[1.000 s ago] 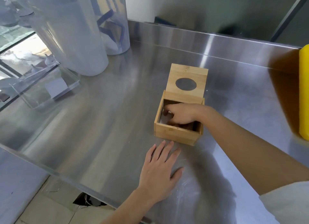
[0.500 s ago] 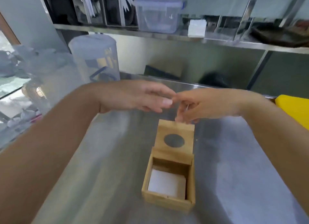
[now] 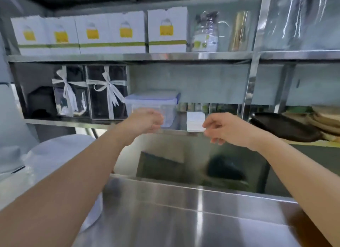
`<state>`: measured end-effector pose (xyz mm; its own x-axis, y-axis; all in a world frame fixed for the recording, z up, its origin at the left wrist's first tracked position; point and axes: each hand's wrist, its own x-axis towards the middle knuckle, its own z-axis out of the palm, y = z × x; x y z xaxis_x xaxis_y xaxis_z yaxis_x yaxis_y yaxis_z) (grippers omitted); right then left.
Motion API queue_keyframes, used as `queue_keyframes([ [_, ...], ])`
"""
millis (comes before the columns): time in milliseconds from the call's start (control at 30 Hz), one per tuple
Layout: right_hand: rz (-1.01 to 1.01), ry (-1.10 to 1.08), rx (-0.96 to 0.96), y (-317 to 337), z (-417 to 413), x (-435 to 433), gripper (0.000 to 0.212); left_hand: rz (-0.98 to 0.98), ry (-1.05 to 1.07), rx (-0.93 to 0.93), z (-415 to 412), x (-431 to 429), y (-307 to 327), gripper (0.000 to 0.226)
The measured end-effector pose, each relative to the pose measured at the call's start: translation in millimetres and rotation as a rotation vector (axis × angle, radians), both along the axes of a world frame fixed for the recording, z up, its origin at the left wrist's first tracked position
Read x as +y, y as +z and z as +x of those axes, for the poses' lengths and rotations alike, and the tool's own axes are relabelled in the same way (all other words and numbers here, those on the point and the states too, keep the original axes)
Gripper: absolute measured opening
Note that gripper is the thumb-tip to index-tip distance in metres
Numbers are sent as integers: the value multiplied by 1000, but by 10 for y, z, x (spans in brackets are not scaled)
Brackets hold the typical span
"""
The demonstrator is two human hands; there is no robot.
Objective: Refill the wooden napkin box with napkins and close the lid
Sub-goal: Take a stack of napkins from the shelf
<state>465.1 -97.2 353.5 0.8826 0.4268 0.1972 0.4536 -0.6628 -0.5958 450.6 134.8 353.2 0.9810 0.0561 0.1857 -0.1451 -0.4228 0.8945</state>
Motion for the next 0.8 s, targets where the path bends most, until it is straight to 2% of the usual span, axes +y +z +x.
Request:
queue_keyframes([
  [67, 70, -82, -20, -100, 313, 20, 27, -17, 29, -79, 313, -129, -33, 5],
  [200, 285, -247, 34, -373, 786, 112, 50, -89, -30, -152, 852, -411, -232, 23],
  [300, 484, -281, 204, -611, 1004, 188, 69, -189, -113, -19, 1200, -520, -520, 59],
  [367, 629, -250, 320, -725, 1113, 240, 71, -278, -173, 63, 1401, -581, -695, 77],
  [400, 693, -233, 362, -761, 1165, 270, 69, -326, -203, 91, 1472, -612, -758, 78],
  [467, 798, -213, 416, -804, 1267, 326, 65, -393, -222, 86, 1559, -670, -854, 65],
  [600, 889, -183, 449, -865, 1459, 375, 51, -410, -216, 46, 1600, -766, -996, 52],
  [667, 907, -221, 433, -906, 1525, 397, 44, -431, -213, 30, 1576, -793, -1016, 44],
  [800, 1147, -336, 395, -883, 1536, 465, 35, -540, -197, 25, 1472, -872, -999, 35],
])
